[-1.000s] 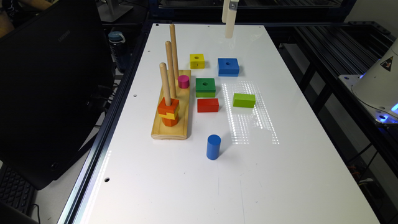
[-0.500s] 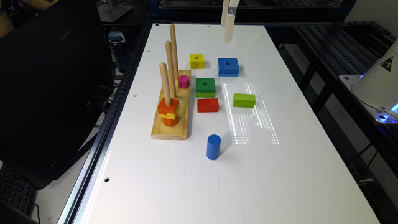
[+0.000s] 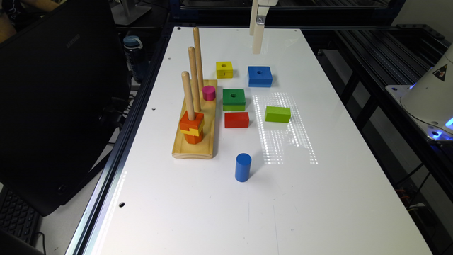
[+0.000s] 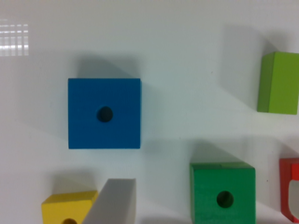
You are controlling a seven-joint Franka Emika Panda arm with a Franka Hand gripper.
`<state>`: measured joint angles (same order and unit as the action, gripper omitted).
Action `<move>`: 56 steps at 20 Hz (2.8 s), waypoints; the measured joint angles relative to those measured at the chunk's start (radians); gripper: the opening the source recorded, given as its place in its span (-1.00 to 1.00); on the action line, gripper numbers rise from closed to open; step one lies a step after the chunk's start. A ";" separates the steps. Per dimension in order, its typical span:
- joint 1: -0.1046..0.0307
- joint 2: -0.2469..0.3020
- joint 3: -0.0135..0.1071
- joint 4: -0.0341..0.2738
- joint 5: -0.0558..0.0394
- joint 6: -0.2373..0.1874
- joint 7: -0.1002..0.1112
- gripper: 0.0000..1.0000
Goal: Pick up green block.
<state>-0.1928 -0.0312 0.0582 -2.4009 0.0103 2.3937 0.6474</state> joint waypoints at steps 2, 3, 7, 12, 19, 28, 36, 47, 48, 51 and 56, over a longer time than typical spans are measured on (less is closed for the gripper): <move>0.000 0.000 0.007 0.003 0.0004 0.000 0.005 1.00; 0.000 0.000 0.010 0.003 0.0005 0.000 0.008 1.00; 0.000 0.000 0.018 0.005 0.0005 0.000 0.017 1.00; 0.000 0.002 0.024 0.006 0.0005 0.000 0.022 1.00; -0.001 0.057 0.024 0.008 0.0005 0.046 0.022 1.00; 0.000 0.056 0.024 0.010 0.0005 0.046 0.022 1.00; 0.000 0.099 0.025 0.010 0.0005 0.083 0.022 1.00; 0.000 0.140 0.025 0.010 0.0004 0.119 0.022 1.00; 0.000 0.146 0.025 0.010 0.0004 0.125 0.022 1.00; 0.000 0.148 0.025 0.010 0.0004 0.128 0.022 1.00; 0.000 0.148 0.031 0.014 0.0004 0.130 0.026 1.00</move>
<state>-0.1929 0.1172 0.0889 -2.3869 0.0107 2.5233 0.6737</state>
